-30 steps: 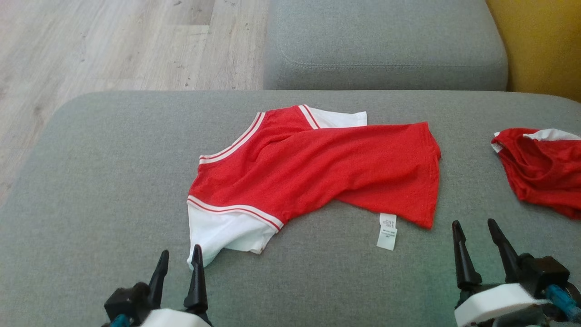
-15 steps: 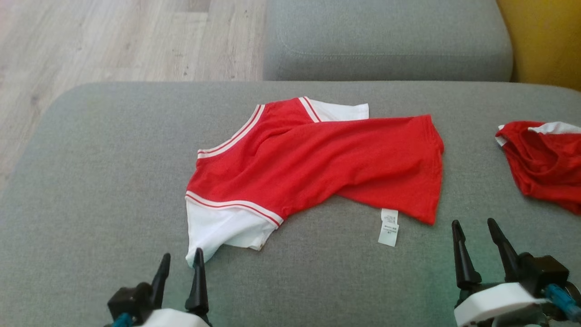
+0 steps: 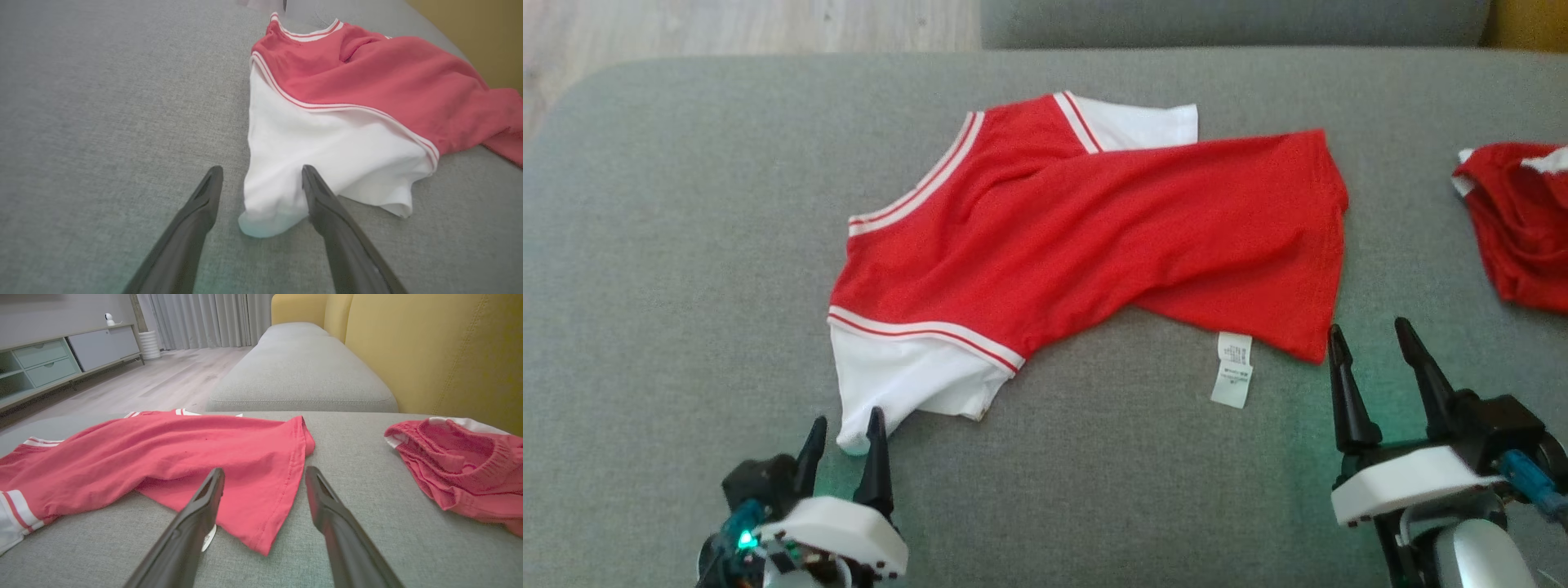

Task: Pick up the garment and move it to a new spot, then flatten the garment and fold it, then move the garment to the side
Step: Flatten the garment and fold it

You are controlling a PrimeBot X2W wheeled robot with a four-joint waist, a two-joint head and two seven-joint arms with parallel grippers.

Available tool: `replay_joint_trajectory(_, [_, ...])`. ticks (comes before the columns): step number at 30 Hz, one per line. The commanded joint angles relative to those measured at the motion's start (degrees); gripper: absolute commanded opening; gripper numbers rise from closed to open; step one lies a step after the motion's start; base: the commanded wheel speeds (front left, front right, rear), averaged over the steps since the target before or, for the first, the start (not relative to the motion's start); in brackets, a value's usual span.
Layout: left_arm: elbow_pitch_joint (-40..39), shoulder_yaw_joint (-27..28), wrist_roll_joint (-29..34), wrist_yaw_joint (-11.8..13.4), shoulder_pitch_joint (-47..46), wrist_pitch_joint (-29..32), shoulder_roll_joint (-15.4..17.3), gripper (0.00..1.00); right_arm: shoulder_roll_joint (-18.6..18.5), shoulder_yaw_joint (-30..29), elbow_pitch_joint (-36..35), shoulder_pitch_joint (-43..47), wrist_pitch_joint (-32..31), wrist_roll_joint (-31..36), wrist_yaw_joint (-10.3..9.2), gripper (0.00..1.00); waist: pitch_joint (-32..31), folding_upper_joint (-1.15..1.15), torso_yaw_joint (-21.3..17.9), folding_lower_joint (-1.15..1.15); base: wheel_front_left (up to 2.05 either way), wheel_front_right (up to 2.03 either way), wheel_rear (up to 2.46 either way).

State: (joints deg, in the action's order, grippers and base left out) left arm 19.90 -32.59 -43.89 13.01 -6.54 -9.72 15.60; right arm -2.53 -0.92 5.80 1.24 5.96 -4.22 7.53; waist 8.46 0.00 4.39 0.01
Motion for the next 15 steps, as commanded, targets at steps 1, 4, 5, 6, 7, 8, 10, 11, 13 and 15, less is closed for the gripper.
replay_joint_trajectory(1, [-0.26, 2.23, -0.26, -0.57, -2.72, -0.53, 0.27, 1.0, -0.34, 1.17, -1.96, -2.1, -0.14, 0.54, -0.04, 1.0, 2.02, 0.0, -0.44, -0.01, 0.0, 0.0, 0.0])
replay_joint_trajectory(4, [1.49, 1.77, -0.98, -1.65, -3.66, 0.34, -0.47, 0.95, -0.34, 0.98, -1.71, -2.9, -0.1, 0.96, -0.04, 1.0, 3.03, 0.0, -0.46, -0.01, 0.0, 0.0, 0.0])
replay_joint_trajectory(5, [1.99, 1.67, -1.27, -1.9, -3.76, 0.69, -0.65, 0.74, -0.34, 0.91, -1.51, -3.16, -0.06, 1.07, -0.04, 1.0, 3.19, 0.0, -0.43, -0.01, 0.0, 0.0, 0.0])
replay_joint_trajectory(6, [2.41, 1.57, -1.53, -2.1, -3.81, 1.0, -0.82, 0.64, -0.34, 0.85, -1.25, -3.46, -0.03, 1.17, -0.04, 1.0, 3.31, 0.0, -0.38, -0.01, 0.0, 0.0, 0.0])
replay_joint_trajectory(7, [2.75, 1.48, -1.79, -2.22, -3.8, 1.3, -1.0, 0.53, -0.34, 0.79, -0.96, -3.8, -0.03, 1.24, -0.04, 1.0, 3.39, 0.0, -0.31, -0.01, 0.0, 0.0, 0.0])
replay_joint_trajectory(8, [3.01, 1.27, -1.92, -2.4, -3.81, 1.59, -1.14, 0.48, -0.34, 0.75, -0.64, -4.15, -0.05, 1.33, -0.04, 1.0, 3.44, 0.0, -0.21, -0.01, 0.0, 0.0, 0.0])
replay_joint_trajectory(10, [3.23, 1.05, -2.25, -2.83, -3.89, 1.8, -1.51, 0.3, -0.34, 0.63, -0.01, -4.89, -0.07, 1.46, -0.04, 1.0, 3.49, 0.0, 0.07, -0.01, 0.0, 0.0, 0.0])
replay_joint_trajectory(11, [3.33, 0.95, -2.34, -2.9, -3.95, 1.89, -1.67, 0.21, -0.34, 0.58, 0.32, -5.27, -0.07, 1.49, -0.04, 1.0, 3.5, 0.0, 0.21, -0.01, 0.0, 0.0, 0.0])
replay_joint_trajectory(13, [3.45, 0.43, -2.32, -3.07, -4.13, 2.42, -1.92, 0.0, -0.34, 0.41, 1.35, -6.0, -0.46, 1.74, -0.04, 1.0, 3.56, 0.0, 0.52, -0.01, 0.0, 0.0, 0.0])
replay_joint_trajectory(15, [2.91, 0.17, -2.26, -3.12, -4.31, 2.35, -2.22, 0.0, -0.34, 0.11, 2.96, -6.78, -1.5, 2.12, -0.04, 1.0, 3.58, 0.0, 0.8, -0.01, 0.0, 0.0, 0.0])
